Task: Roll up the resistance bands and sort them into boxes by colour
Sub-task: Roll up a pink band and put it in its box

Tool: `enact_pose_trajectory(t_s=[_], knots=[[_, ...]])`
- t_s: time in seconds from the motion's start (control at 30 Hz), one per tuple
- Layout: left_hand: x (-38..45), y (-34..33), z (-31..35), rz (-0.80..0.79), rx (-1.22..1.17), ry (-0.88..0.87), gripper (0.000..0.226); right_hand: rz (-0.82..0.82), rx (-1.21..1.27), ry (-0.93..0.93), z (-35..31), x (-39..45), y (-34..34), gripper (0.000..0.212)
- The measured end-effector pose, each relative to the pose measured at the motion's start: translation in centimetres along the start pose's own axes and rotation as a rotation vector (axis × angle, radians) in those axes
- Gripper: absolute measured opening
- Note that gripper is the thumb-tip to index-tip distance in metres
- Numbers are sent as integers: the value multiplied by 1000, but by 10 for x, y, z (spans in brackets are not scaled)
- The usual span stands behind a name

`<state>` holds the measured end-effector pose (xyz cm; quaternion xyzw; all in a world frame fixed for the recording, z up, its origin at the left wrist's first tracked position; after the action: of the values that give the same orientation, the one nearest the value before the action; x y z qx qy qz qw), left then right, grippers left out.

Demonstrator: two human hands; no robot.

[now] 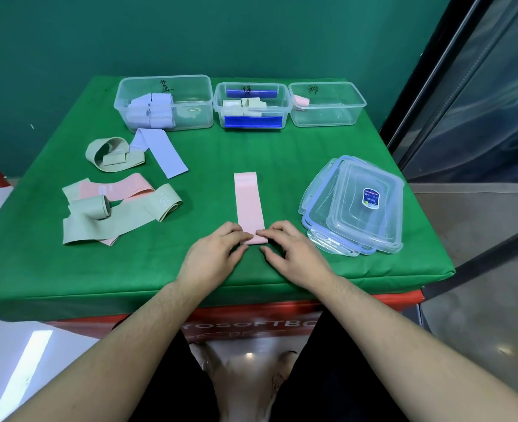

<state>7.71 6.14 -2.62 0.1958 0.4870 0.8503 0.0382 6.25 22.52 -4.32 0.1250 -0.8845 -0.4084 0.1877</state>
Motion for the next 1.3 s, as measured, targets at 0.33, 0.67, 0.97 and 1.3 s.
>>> enact_pose_trajectory(t_s=[0.33, 0.67, 0.97, 1.3], knots=[[-13, 6, 8, 6, -7, -33, 20, 47, 74, -39, -8, -7, 3, 20], [-41, 7, 11, 13, -83, -80, 29, 57, 74, 75, -25, -36, 1, 16], [-38, 7, 8, 18, -81, 37, 22, 56, 41, 73, -27, -29, 2, 14], [-36, 7, 8, 36, -67, 36, 21, 33, 49, 54, -26, -23, 3, 22]])
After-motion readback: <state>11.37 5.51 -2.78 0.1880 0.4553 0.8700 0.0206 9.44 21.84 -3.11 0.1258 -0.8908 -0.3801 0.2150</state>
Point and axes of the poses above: each hand's wrist, its own x-axis towards the middle knuckle, its own y-axis out of the back of the hand, z = x × y, the point moved 7 cm from there along x, towards the middle knuckle, and after that the axes turned 1 degree about -y, right-handed, at the moved point
